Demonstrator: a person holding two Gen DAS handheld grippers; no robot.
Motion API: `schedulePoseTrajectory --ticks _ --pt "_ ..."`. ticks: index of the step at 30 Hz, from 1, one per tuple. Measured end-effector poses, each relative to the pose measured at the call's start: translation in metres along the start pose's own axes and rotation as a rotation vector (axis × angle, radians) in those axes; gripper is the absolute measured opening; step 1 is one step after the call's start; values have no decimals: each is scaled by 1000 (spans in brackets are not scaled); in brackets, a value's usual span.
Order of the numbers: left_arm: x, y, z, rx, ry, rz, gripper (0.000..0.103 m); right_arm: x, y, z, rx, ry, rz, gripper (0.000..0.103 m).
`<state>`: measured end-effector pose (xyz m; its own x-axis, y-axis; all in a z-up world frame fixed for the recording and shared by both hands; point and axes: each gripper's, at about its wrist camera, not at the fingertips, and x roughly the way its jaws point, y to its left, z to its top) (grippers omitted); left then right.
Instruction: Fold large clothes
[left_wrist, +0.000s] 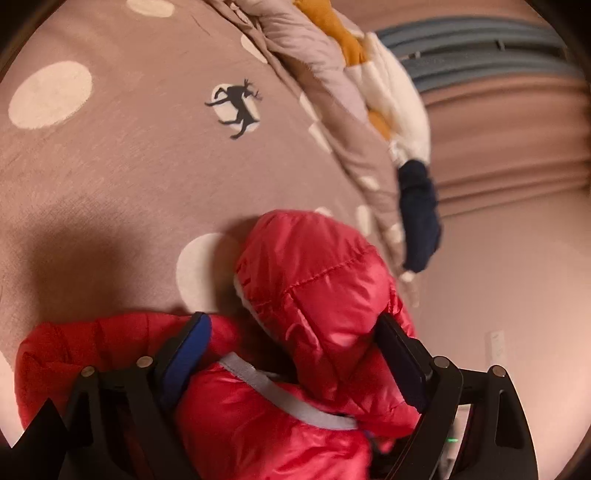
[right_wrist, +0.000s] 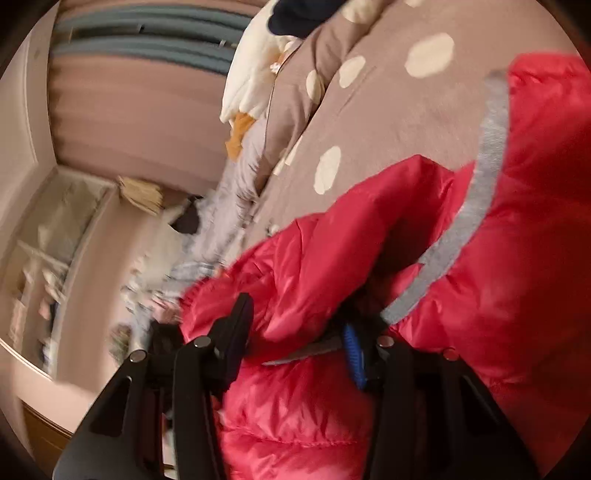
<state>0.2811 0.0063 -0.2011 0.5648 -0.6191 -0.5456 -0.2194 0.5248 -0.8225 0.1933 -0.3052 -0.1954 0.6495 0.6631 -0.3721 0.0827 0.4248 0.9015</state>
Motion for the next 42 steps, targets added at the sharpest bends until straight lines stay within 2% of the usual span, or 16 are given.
schedulePoseTrajectory --ticks 2,4,5,6,9,11,18,23,25,28,32,34,35,38,39,42 --pt "-3 3 3 -27 -11 0 89 -2 0 3 30 3 16 48" --pt "6 1 3 5 16 15 88 2 5 2 -7 8 -32 35" --pt "13 -1 2 34 17 17 76 6 9 -1 -47 9 -85 20" --pt "18 -1 1 51 15 33 52 10 11 -3 -79 8 -125 12" --pt "24 -2 -3 95 -4 106 28 15 11 -8 -135 -11 -144 9" --pt "14 -9 -6 128 -45 96 22 9 12 -6 -150 -22 -107 8" --pt "-54 -62 -45 328 -160 -63 21 -49 51 -8 -300 -148 59 8" --pt "-84 -84 -86 384 -197 -123 21 -84 79 -19 -400 -177 75 9" --pt "-89 -81 -101 369 -178 -139 21 -98 78 -27 -429 -188 69 9" --pt "-81 -73 -123 371 -138 -76 21 -114 63 -34 -421 -210 18 12" --pt "-66 -61 -152 377 -101 10 21 -114 44 -43 -423 -200 -131 13" --pt "-65 -56 -170 393 -107 27 21 -116 38 -51 -435 -208 -168 14" --pt "-63 -54 -177 402 -106 30 21 -117 35 -54 -443 -224 -207 21" --pt "-56 -37 -189 363 -77 57 23 -124 30 -61 -430 -265 -319 52" --pt "-55 -28 -191 339 -79 57 30 -128 28 -63 -428 -277 -341 57" --pt "-53 -14 -189 316 -112 40 32 -139 22 -73 -438 -322 -430 64"
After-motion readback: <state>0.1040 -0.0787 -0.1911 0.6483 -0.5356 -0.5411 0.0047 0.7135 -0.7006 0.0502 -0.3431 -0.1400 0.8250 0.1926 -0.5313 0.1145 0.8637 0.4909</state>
